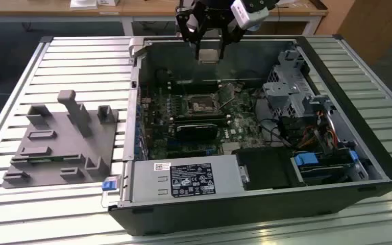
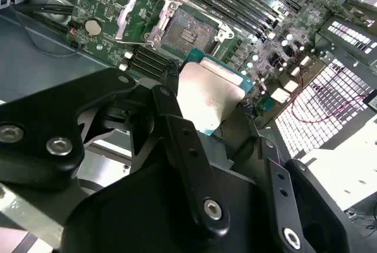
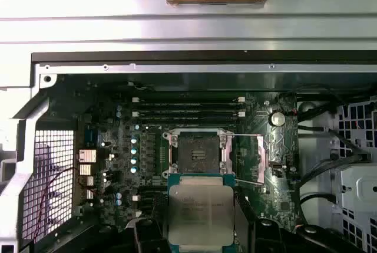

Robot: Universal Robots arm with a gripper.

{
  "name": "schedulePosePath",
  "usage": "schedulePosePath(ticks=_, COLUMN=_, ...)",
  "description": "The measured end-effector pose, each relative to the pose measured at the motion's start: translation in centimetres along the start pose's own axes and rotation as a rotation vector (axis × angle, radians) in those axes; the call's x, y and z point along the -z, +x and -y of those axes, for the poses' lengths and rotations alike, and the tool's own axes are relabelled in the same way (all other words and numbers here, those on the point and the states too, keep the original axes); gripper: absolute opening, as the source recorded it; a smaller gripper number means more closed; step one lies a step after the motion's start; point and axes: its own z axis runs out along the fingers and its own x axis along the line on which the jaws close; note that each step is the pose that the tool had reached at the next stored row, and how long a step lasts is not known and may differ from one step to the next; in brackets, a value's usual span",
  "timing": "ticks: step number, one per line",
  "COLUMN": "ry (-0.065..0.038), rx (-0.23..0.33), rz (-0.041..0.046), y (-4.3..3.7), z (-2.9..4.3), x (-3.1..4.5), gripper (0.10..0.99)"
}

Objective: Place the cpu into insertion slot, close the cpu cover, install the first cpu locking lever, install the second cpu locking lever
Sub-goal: 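Place the cpu into insertion slot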

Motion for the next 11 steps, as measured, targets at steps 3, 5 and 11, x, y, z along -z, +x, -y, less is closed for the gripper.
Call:
schedulePosePath(ticks=3, ry=0.0, rx=0.0, rz=0.0, y=0.0, z=0.0, x=0.0, gripper=0.537)
schedulePosePath(ticks=5, ry=0.0, rx=0.0, rz=0.0, y=0.0, z=0.0, x=0.0, gripper=0.537)
schedulePosePath(ticks=11, ry=0.0, rx=-0.004, rz=0.0004, y=0.0, z=0.0, x=0.0, gripper=0.537)
